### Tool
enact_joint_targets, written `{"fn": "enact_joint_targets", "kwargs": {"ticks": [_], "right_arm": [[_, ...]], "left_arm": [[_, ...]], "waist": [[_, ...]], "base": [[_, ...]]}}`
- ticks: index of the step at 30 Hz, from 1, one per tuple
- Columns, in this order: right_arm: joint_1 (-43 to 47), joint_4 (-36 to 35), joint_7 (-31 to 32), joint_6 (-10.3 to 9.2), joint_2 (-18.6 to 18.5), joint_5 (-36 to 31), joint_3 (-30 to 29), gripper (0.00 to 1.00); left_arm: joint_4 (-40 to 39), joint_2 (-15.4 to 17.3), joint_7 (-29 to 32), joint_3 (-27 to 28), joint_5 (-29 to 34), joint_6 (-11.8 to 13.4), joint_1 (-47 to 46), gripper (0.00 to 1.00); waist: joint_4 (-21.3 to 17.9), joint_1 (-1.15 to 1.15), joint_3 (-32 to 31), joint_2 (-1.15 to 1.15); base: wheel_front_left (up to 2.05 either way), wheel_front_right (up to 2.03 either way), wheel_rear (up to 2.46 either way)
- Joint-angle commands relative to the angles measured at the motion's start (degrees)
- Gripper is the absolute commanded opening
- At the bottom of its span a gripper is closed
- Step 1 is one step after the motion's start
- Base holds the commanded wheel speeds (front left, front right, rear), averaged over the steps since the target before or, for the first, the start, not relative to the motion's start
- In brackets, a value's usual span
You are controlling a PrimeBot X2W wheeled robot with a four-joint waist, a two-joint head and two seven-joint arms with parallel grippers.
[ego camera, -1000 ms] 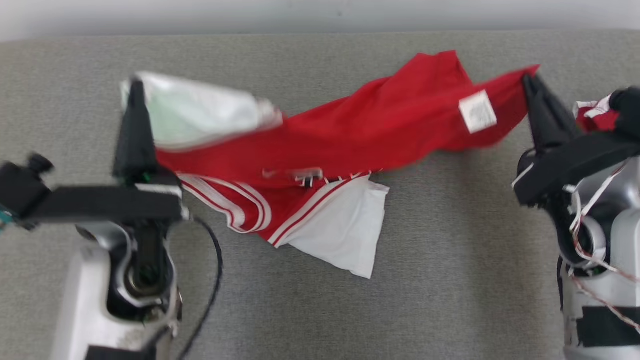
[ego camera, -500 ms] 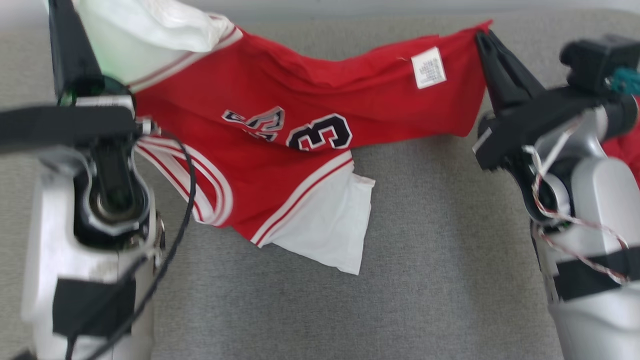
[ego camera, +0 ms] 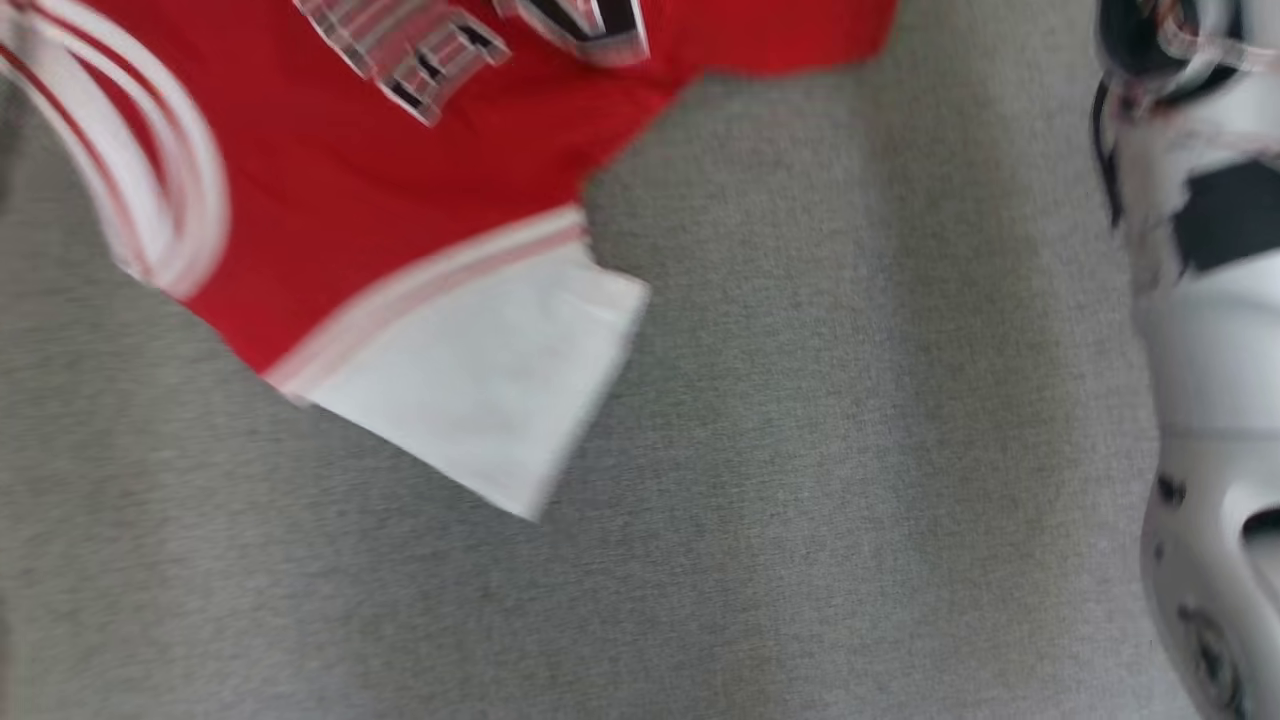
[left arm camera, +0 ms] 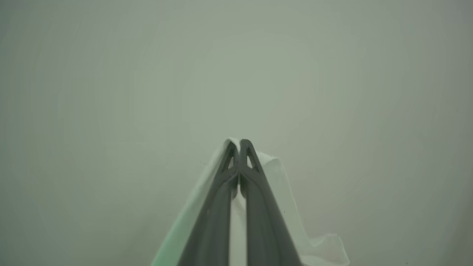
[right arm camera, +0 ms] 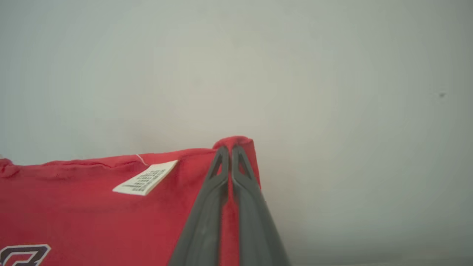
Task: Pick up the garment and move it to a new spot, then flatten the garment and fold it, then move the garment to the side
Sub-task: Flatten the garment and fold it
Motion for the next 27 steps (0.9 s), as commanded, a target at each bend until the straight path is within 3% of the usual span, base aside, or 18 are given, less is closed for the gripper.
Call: {"fn": "enact_joint_targets", "kwargs": {"ticks": [1, 8, 14, 22, 27], "right_arm": [[-3.11, 1.17, -2.30, 0.08, 0.39, -0.69, -1.17, 0.00], [-15.75, 4.77, -13.56, 0.08, 0.49, -2.85, -9.96, 0.00], [-20.11, 4.12, -17.02, 0.07, 1.06, -6.80, -16.71, 0.00], [-16.28, 4.98, -17.33, -0.03, 0.69, -11.65, -19.44, 0.00], [-12.36, 7.72, -17.30, -0.02, -1.10, -14.50, -15.27, 0.00]], "left_arm": [[-0.78, 2.59, 0.40, -0.88, 2.20, -1.30, -2.88, 0.00], [-7.12, 5.65, -2.64, -1.66, 6.04, -3.89, -14.86, 0.00], [-10.87, 3.80, -7.37, -0.94, 6.18, -7.03, -20.20, 0.00], [-12.71, 1.59, -8.79, 3.97, 6.69, -8.58, -17.60, 0.00], [-11.13, 2.30, -8.76, 4.08, 11.85, -8.54, -9.53, 0.00]], "waist": [[-4.90, -0.01, 5.80, -0.01], [-5.84, -0.01, 9.50, -0.01], [-4.71, -0.01, 9.61, -0.01], [-3.03, -0.01, 10.72, -0.01], [-0.78, -0.01, 10.49, -0.01]], "base": [[0.00, 0.00, 0.00], [0.00, 0.00, 0.00], [0.00, 0.00, 0.00], [0.00, 0.00, 0.00], [0.00, 0.00, 0.00]]}}
